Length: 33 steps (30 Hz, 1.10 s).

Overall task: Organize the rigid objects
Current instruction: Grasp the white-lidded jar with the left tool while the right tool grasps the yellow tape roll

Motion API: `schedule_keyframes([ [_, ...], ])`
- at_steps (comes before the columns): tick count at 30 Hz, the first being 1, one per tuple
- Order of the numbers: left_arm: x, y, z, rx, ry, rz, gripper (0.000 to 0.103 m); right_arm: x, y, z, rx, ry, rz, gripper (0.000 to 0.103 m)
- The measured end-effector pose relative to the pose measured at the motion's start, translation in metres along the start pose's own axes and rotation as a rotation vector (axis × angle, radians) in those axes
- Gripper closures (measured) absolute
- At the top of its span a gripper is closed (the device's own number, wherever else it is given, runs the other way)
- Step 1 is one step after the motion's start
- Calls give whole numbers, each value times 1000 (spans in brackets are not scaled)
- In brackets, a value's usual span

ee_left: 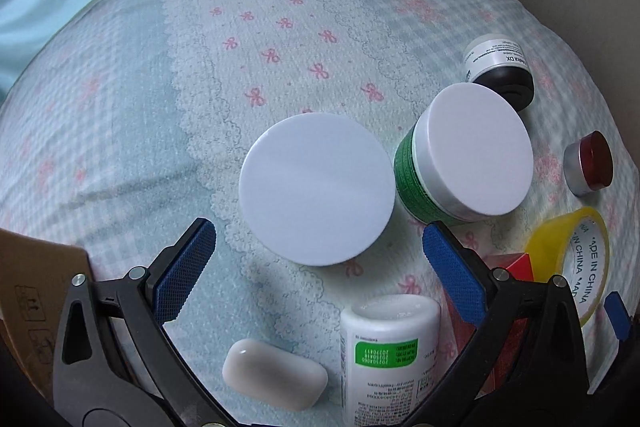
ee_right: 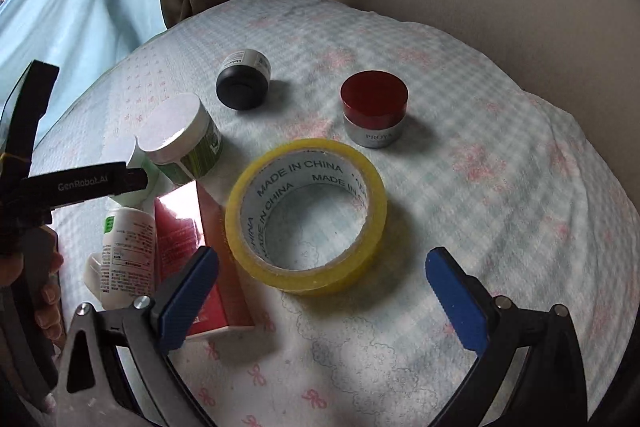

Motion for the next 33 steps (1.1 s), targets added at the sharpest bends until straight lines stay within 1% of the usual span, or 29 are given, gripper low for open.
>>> schedule_keyframes([
  [3,7,-2,4,8,-4,3,0,7,-1,-6,-70,-16,-13,0],
  [7,15,2,4,10,-7,-4,0,19,3,-6,-179,-33,0,0],
  [11,23,4,5,18,-9,-2,0,25,6,3,-258,-81,35,0],
  [14,26,5,5,21,-13,0,1,34,5,15,-290,-76,90,0],
  [16,26,7,5,18,-21,-10,5,38,6,18,-304,-70,116,0],
  [17,26,7,6,19,-24,-10,6,40,6,18,-307,-66,123,0],
  [21,26,5,10,32,-34,-2,14,44,7,21,-296,-50,128,0],
  [23,26,4,14,40,-36,-6,21,51,10,22,-310,-19,101,0],
  [25,26,1,18,56,-40,-6,31,54,9,24,-296,-9,110,1],
  [26,25,0,19,65,-40,0,32,55,9,26,-297,-3,121,5],
  [27,25,-2,20,71,-41,4,35,55,11,26,-304,-2,114,5],
  [33,25,-2,23,68,-43,0,35,53,12,26,-308,-8,104,5],
])
Point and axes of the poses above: each gripper's, at about its wrist camera, not at the fingertips, and x roughly the way its jaws point, y to its left, z to its top, the point moved 1 cm from there along x, roughly the way its jaws point, and after that the axes turned 4 degrees about y, right-handed, at the moved point
